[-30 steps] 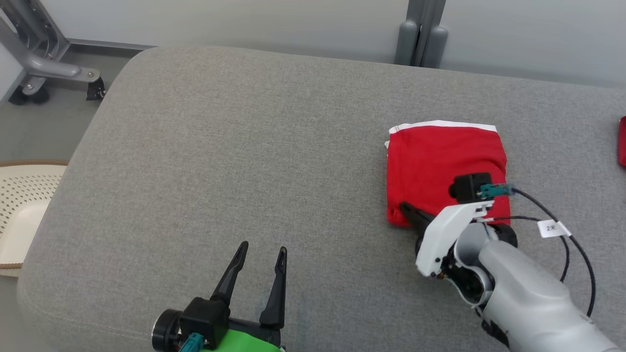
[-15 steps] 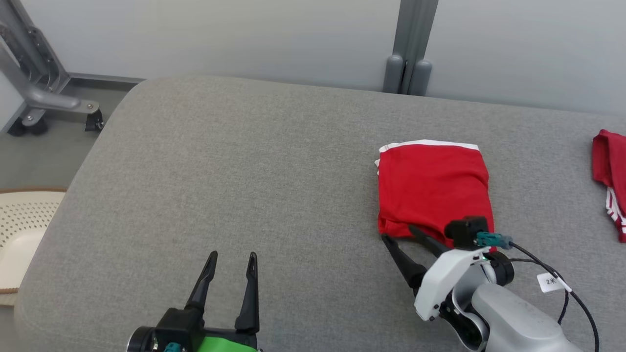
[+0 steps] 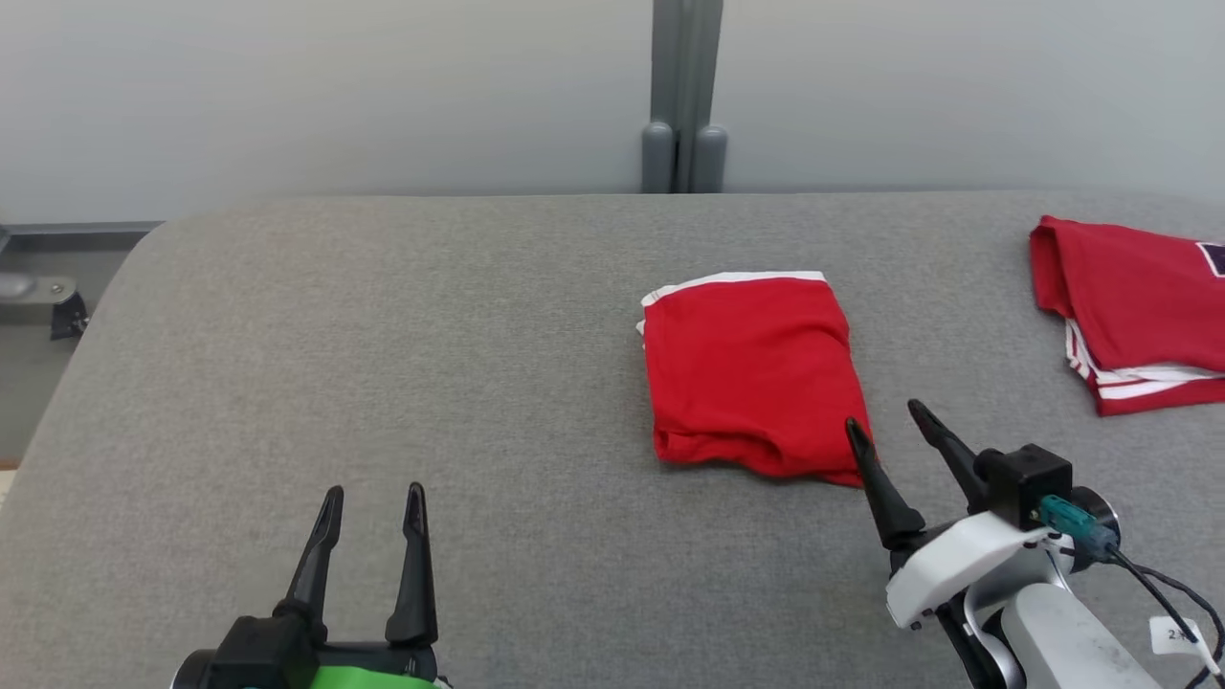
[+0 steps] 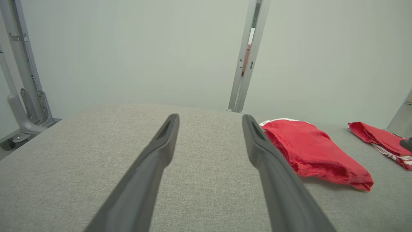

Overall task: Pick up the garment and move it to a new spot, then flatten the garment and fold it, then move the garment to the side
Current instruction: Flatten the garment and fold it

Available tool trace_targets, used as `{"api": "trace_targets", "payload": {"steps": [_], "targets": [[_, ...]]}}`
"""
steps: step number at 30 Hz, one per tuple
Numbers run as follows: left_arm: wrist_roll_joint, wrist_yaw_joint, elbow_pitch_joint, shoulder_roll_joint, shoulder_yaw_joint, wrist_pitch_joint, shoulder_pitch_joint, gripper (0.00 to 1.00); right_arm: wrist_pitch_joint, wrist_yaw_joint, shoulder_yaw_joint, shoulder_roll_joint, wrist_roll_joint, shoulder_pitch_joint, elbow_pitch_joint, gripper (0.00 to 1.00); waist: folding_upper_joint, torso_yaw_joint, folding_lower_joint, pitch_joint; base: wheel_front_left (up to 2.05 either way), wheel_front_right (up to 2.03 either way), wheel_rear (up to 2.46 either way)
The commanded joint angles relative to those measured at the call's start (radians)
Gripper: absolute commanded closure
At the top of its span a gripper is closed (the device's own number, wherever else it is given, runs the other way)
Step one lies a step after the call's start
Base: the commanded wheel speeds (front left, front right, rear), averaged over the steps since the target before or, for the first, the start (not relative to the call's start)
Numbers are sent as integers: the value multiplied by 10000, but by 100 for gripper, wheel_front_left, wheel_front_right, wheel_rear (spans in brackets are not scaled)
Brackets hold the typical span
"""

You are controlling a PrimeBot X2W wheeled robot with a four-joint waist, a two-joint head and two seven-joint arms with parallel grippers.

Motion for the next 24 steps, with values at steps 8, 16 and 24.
{"api": "trace_targets", "payload": {"steps": [8,16,24], "targets": [[322,-157,-88,29,115,-30,449,0,-23,-3,-1208,440,-1002,1527,-2006,0,0,-1067,0,-145,0,0,0],[625,-258,-16,27,194,-30,843,0,-23,-3,-1658,673,-1200,2707,-2760,0,0,-1083,0,-581,0,0,0],[724,-241,116,27,273,-30,1242,0,-24,-3,-1916,712,-1274,3436,-2975,0,0,-1051,0,-957,0,0,0]]}}
